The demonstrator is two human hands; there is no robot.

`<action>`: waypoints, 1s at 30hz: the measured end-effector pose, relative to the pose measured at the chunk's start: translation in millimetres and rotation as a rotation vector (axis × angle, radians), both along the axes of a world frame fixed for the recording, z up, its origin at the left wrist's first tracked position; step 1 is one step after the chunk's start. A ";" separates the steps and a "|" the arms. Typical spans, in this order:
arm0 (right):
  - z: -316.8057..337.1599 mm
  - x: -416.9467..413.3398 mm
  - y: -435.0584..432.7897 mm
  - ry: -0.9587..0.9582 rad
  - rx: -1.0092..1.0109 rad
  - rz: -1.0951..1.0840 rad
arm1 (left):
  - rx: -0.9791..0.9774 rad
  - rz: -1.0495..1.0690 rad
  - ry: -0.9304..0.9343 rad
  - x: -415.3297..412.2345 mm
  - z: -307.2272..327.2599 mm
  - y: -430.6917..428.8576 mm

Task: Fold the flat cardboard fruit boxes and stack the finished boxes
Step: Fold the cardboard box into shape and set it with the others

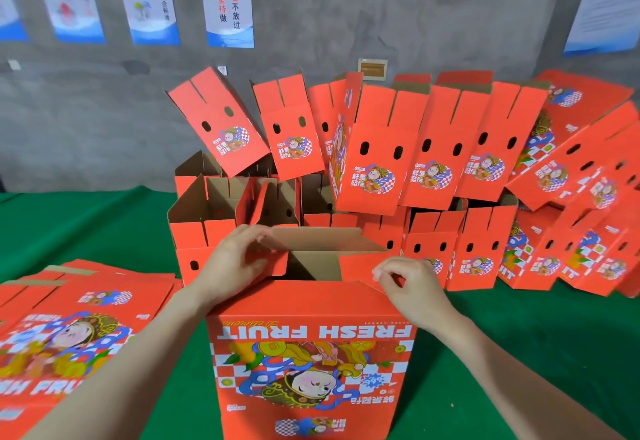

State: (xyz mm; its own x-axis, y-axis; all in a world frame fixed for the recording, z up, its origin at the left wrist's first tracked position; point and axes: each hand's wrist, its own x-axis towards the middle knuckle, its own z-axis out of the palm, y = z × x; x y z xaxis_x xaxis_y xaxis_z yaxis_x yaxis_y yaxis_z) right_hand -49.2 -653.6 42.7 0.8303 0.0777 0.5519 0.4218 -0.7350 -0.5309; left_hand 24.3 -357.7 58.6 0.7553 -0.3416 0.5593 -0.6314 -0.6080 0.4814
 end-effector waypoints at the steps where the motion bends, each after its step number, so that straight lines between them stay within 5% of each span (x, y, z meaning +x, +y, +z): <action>1: 0.1 -1.1 -0.1 -0.007 0.011 -0.004 | 0.015 0.007 0.001 -1.7 0.8 -0.9; 6: 0.7 -5.2 -0.8 -0.013 0.051 -0.013 | -0.046 0.011 0.252 -12.7 10.4 -7.9; 9: 8.9 -1.7 0.2 -0.029 0.092 -0.008 | 0.131 0.063 0.358 -7.9 10.8 -9.0; 13: 25.8 19.3 3.4 0.168 -0.146 0.011 | 0.238 0.084 0.536 -3.2 12.5 -9.8; 15: 32.0 31.3 5.3 0.387 -0.290 0.042 | 0.247 0.092 0.549 0.1 14.3 -10.8; 19: 37.1 47.3 10.2 0.663 -0.260 0.063 | 0.426 0.156 0.519 10.4 13.6 -15.8; 30: 24.4 52.1 20.4 0.557 -0.393 -0.067 | 0.561 0.243 0.460 11.8 10.1 -26.3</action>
State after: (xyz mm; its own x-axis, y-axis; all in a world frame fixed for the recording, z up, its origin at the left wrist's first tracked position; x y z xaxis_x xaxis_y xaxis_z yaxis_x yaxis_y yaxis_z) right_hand 3.0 -633.3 67.1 0.9921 0.1239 -0.0176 0.1104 -0.9324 -0.3441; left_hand 36.0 -384.0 68.7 0.9604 -0.2760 -0.0382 -0.2590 -0.9350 0.2421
